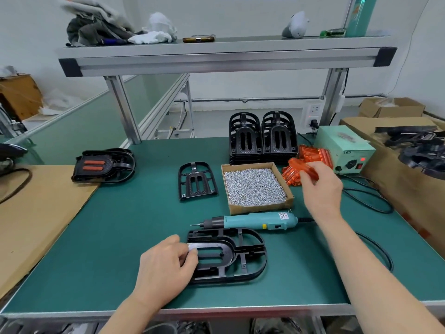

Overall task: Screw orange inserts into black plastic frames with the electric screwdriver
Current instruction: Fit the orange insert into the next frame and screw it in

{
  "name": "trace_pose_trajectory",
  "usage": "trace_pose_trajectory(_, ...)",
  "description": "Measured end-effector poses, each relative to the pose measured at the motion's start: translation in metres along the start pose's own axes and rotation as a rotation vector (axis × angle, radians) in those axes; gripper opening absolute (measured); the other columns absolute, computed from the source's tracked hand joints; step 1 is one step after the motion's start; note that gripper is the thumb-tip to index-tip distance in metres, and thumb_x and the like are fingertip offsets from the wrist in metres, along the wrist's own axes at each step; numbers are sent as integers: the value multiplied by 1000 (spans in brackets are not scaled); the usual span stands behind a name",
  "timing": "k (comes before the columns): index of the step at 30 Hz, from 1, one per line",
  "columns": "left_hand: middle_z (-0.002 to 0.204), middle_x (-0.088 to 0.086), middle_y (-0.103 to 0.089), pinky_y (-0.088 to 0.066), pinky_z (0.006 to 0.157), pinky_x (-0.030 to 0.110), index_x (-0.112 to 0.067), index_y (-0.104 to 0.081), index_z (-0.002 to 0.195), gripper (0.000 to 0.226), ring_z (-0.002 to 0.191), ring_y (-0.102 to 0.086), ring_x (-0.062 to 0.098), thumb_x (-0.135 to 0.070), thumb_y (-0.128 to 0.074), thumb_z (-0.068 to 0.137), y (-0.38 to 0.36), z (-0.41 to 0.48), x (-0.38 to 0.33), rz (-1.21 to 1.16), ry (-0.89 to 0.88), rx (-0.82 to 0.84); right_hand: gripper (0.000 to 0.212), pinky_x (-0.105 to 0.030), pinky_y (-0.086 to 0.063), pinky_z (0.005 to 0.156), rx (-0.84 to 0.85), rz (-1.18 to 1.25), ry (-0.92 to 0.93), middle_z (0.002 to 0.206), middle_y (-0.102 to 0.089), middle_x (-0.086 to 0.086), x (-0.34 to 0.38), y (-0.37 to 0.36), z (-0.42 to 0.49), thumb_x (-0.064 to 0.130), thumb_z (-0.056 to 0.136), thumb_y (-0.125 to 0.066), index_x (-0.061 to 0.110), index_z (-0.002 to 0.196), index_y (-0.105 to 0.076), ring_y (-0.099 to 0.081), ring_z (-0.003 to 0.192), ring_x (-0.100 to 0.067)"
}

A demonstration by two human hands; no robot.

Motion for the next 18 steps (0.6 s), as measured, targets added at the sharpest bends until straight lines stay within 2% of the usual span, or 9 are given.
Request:
trace_pose_trajectory(3, 58, -2, -38, -38, 50, 30, -19, -30, 50, 50, 51, -42, 15, -55, -30, 84, 2, 0, 0, -21, -2, -9, 14, -35, -52, 86, 80, 134, 52, 97, -65, 2, 32, -14, -24, 5, 96, -63, 14, 102, -70, -62, 91, -20)
trace_pose_trajectory(7, 58, -4, -36, -34, 50, 28, -21, -28, 52, 47, 52, -41, 14, -53, -34, 86, 6, -2, 0, -88, -4, -49, 25, -35, -50, 102, 194, 293, 147, 113, -66, -1, 69, -32, -60, -9, 87, -67, 10, 100, -77, -62, 112, -17)
trace_pose_trajectory(10, 64, -8, -42, -34, 56, 20, -25, -41, 58, 36, 59, -45, 10, -48, -47, 86, 13, -2, 3, -249, 5, -167, 32, -19, -45, 101, 276, 334, 258, 116, -65, -1, 90, -42, -87, -13, 85, -68, 15, 96, -78, -61, 114, -13)
trace_pose_trajectory(11, 68, -10, -47, -37, 60, 18, -26, -50, 64, 29, 66, -50, 9, -46, -52, 85, 15, 0, 3, -331, 9, -196, 33, -15, -44, 99, 292, 351, 304, 116, -65, -1, 96, -44, -94, -15, 84, -68, 14, 96, -78, -60, 113, -10)
trace_pose_trajectory(13, 82, -13, -57, -41, 75, 14, -27, -64, 83, 19, 83, -58, 9, -45, -59, 84, 16, 3, -2, -478, -6, -203, 32, -21, -46, 101, 321, 384, 379, 118, -65, -2, 104, -50, -106, -15, 83, -69, 11, 98, -79, -61, 114, -10)
trace_pose_trajectory(16, 102, -16, -62, -39, 93, 16, -28, -67, 112, 38, 107, -57, 14, -48, -66, 79, 13, 8, -14, -581, -49, -153, 33, -27, -47, 103, 343, 405, 430, 122, -64, -2, 111, -56, -118, -15, 84, -68, 11, 101, -78, -59, 119, -11)
trace_pose_trajectory(18, 107, -19, -61, -37, 96, 15, -28, -65, 118, 46, 111, -55, 13, -50, -69, 77, 12, 10, -18, -603, -58, -162, 35, -27, -48, 102, 356, 421, 432, 124, -64, -2, 113, -60, -123, -15, 83, -66, 12, 101, -78, -58, 120, -11)
Point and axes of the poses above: each hand's wrist, its own z-axis towards the middle knuckle, its own y-axis out of the back of the hand, x = y × z, the point moved 5 cm from there along z, towards the middle knuckle
